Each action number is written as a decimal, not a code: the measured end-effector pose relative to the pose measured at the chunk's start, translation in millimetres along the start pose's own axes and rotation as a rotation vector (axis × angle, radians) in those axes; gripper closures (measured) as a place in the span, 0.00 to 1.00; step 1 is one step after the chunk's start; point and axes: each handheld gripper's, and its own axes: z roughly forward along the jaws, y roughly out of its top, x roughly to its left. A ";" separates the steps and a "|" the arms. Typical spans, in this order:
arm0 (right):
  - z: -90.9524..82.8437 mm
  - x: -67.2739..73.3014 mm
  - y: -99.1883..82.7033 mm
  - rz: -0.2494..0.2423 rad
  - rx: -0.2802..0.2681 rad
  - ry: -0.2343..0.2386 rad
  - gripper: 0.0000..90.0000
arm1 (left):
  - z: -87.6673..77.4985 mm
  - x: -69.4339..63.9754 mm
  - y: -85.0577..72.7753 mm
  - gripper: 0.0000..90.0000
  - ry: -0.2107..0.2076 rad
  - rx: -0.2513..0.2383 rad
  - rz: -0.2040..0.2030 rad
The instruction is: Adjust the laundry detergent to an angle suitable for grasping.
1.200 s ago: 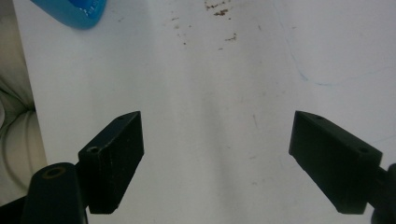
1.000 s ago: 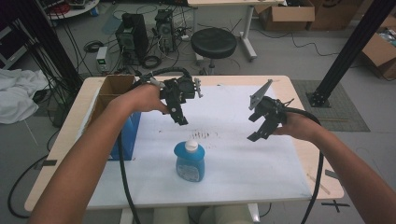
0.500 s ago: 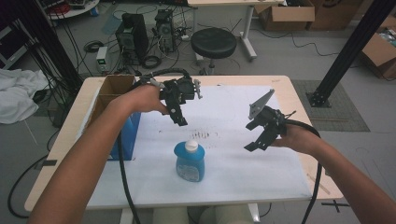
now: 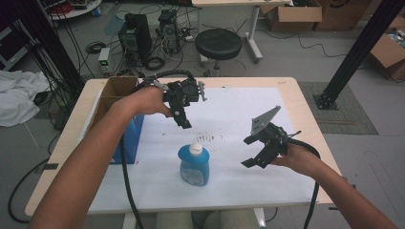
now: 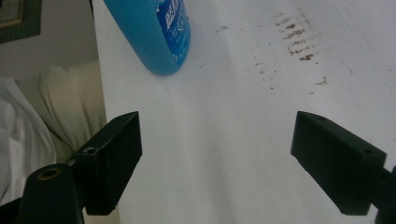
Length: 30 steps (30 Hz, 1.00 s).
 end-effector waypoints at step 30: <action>27.9 24.8 -32.9 0.074 -0.307 -0.036 0.17 | 0.2 1.2 -1.8 0.22 0.010 -0.004 0.000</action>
